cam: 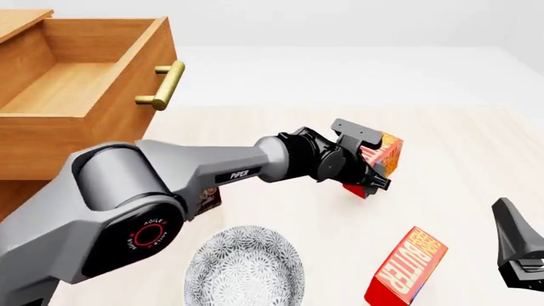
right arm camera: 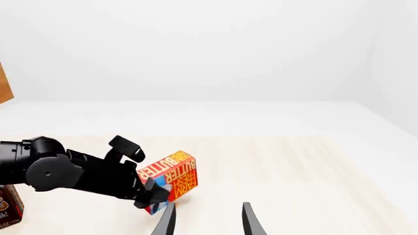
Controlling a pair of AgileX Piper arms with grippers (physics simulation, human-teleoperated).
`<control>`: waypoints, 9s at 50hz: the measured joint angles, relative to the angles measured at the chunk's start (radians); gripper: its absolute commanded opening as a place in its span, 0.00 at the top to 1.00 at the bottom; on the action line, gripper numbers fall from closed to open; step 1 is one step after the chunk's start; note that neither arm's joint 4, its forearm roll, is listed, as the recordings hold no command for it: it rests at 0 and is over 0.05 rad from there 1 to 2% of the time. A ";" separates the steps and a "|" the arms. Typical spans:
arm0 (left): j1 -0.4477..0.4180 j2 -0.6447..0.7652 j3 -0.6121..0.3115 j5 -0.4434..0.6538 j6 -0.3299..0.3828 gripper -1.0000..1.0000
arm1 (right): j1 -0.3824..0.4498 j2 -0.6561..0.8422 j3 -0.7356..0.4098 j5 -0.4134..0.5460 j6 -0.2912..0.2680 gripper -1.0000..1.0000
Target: Put the butter at the front in the top drawer of the cabinet and close it.
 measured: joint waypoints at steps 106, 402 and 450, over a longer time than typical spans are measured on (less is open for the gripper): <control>0.446 -0.846 0.124 0.634 0.266 1.00 | 0.000 0.000 0.000 0.000 0.000 0.00; 0.600 -1.105 0.258 0.747 0.296 0.00 | -0.001 -0.007 0.001 0.007 0.000 0.00; 0.360 -0.679 0.144 0.451 0.166 0.00 | -0.002 -0.005 -0.001 0.007 0.000 0.00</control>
